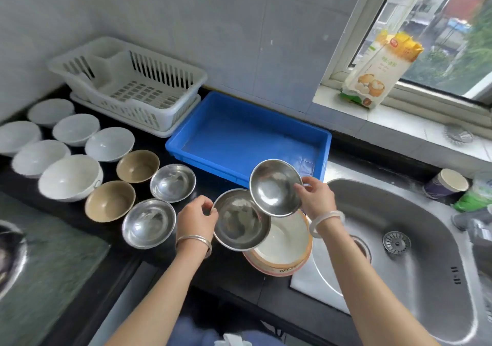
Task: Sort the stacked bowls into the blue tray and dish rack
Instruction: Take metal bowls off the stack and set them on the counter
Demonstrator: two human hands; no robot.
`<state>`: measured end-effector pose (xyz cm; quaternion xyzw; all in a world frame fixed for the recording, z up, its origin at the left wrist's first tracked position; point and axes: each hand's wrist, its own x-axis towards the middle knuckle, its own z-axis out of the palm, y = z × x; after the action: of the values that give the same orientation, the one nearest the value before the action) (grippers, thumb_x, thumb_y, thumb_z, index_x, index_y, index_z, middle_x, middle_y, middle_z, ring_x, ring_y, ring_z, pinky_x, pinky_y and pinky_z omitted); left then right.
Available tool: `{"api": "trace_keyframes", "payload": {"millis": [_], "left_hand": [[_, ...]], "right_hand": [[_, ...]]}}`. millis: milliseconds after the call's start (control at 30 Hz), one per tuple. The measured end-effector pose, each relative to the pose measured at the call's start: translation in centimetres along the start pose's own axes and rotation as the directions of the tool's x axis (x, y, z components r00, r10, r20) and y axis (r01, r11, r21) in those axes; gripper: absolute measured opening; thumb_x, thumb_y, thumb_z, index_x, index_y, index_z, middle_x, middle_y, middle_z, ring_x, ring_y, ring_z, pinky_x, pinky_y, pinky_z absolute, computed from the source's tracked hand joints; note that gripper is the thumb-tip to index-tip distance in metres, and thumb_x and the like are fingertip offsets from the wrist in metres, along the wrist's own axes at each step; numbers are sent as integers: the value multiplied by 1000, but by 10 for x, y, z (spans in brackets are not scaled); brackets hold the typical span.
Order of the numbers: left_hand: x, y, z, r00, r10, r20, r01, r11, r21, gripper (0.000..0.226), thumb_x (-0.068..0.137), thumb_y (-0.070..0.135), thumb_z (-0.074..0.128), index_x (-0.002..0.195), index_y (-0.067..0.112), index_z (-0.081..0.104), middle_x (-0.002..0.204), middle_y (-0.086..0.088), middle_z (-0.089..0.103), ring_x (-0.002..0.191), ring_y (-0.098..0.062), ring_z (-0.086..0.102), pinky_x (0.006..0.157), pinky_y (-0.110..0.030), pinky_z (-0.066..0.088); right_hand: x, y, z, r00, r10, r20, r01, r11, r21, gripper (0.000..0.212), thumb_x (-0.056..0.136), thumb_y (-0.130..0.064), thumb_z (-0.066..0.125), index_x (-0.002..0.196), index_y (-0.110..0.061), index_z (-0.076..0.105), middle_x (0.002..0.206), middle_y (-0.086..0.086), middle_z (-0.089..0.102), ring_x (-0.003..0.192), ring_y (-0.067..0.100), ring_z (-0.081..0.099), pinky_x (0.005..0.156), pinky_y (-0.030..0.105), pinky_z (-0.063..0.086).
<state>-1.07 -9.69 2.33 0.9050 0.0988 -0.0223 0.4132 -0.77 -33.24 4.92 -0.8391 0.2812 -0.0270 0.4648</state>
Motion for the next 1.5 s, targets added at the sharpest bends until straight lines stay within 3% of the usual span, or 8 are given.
{"api": "trace_keyframes", "payload": {"millis": [200,300,533,767,967,1100,1267,1500], "left_hand": [[-8,-54,-21,981,-172,-87,171,985,-10,4,80,13,64,76,12,62,84,-2,58,73,-21,54,66,-27,40],[-14,-72,-22,965,-242,-99,241,970,-21,9,80,12,64,72,15,59,81,1,56,71,-20,54,64,-26,39],[-14,-91,-13,939,-335,-85,336,942,-1,11,82,14,63,73,14,57,89,-1,51,66,-17,48,63,-28,37],[-6,-96,-10,937,-339,-87,338,941,-21,14,82,13,62,71,14,54,87,1,50,60,-17,49,58,-27,39],[-7,-95,-8,939,-326,-107,327,945,-13,14,84,15,60,74,18,50,92,4,49,59,-19,51,54,-27,39],[-7,-95,-6,945,-311,-104,313,950,7,5,85,13,58,84,18,57,100,2,54,60,-18,50,50,-23,33],[-5,-95,-7,953,-282,-108,284,959,1,25,85,4,53,101,19,63,105,2,65,79,-20,59,61,-26,43],[0,-92,-8,961,-249,-122,252,968,4,28,88,5,51,109,18,65,109,0,68,97,-21,62,74,-31,52]], "right_hand": [[21,-24,75,968,0,253,30,993,-114,15,83,-14,54,94,-11,65,85,10,66,82,33,66,82,46,55],[27,-31,102,949,18,314,71,961,-268,25,81,-11,49,99,-16,66,97,12,68,83,30,64,78,34,54],[36,-33,133,917,123,379,76,880,-470,30,81,-2,42,103,-4,62,94,17,64,89,37,66,83,46,55],[32,-38,154,924,142,355,60,863,-502,19,81,-1,40,71,-8,54,87,17,65,76,31,60,71,35,51],[35,-29,161,915,208,345,7,849,-529,24,84,-1,44,100,-3,62,99,16,68,79,29,58,70,31,49],[37,-26,164,917,221,333,-19,855,-518,25,85,-1,43,103,-3,61,99,16,66,82,31,59,73,33,51],[36,-24,169,915,229,333,-32,863,-505,21,86,-4,46,103,-5,58,96,14,63,81,29,57,75,36,52],[37,-26,170,883,218,416,-27,908,-418,26,89,-29,48,103,-9,57,94,14,61,92,33,63,86,48,54]]}}
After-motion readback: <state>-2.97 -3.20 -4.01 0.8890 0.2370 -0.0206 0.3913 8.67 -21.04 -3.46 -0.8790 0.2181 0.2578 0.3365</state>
